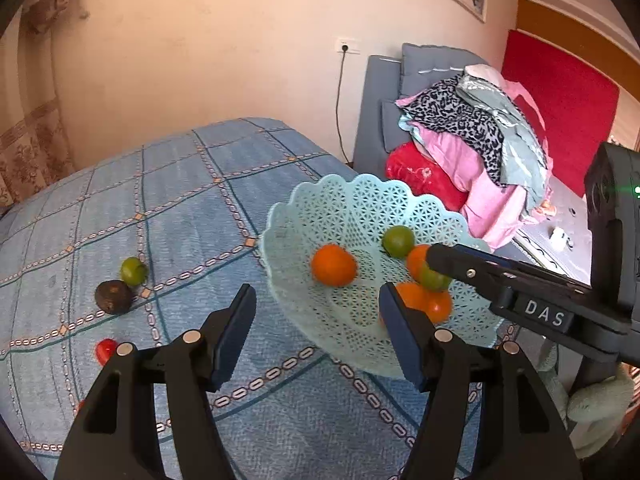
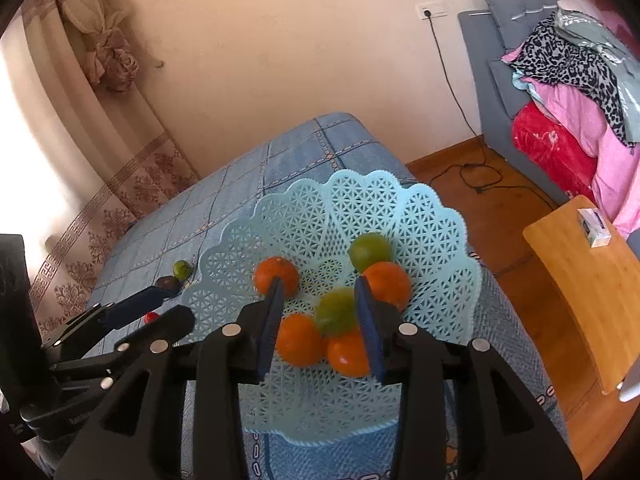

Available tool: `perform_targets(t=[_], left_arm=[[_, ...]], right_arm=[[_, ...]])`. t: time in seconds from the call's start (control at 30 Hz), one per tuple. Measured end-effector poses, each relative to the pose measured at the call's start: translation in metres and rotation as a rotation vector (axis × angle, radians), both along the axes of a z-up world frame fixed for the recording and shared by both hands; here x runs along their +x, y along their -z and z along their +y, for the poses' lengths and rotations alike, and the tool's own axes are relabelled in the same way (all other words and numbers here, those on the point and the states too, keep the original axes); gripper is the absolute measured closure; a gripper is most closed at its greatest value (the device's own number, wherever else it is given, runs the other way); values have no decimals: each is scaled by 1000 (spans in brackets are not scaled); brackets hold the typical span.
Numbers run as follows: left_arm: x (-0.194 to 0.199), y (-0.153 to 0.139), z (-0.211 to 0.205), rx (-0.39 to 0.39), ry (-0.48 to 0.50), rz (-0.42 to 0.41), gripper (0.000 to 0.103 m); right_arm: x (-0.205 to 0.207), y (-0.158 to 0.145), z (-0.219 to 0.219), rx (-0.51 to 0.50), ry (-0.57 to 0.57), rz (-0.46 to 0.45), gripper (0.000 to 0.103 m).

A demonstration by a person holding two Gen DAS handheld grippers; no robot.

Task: Organize fruits
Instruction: 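Carry the orange into the basket with the left tool while the right tool carries the lime there, then move both open tools back toward the red tomatoes on the bed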

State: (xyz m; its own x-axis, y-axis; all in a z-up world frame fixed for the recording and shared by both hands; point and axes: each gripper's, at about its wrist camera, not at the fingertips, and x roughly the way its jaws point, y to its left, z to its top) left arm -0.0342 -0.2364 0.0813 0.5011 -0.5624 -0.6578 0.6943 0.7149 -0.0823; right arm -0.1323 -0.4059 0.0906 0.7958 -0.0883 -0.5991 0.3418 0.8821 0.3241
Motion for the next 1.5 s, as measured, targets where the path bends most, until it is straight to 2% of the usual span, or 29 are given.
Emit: perform_targets(t=[0.27, 0.37, 0.5, 0.63, 0.73, 0.97, 1.2, 1.5], left_arm=[[1, -3, 13, 8, -45, -16, 29], [1, -4, 18, 9, -65, -23, 18], [3, -5, 25, 14, -87, -30, 16], [5, -4, 33, 14, -108, -26, 14], [6, -5, 40, 16, -131, -27, 14], [7, -2, 61, 23, -176, -25, 14], [1, 2, 82, 59, -201, -60, 14], [1, 3, 113, 44, -251, -53, 14]], right_arm=[[-4, -2, 2, -6, 6, -11, 65], [-4, -2, 3, -10, 7, -12, 65], [-3, -2, 5, -15, 6, -10, 65], [-2, 0, 8, -23, 2, -7, 64], [-1, -1, 10, -34, 3, -13, 53], [1, 0, 19, -64, -10, -20, 52], [5, 2, 27, -77, -29, -20, 51], [7, 4, 38, -102, -56, -24, 51]])
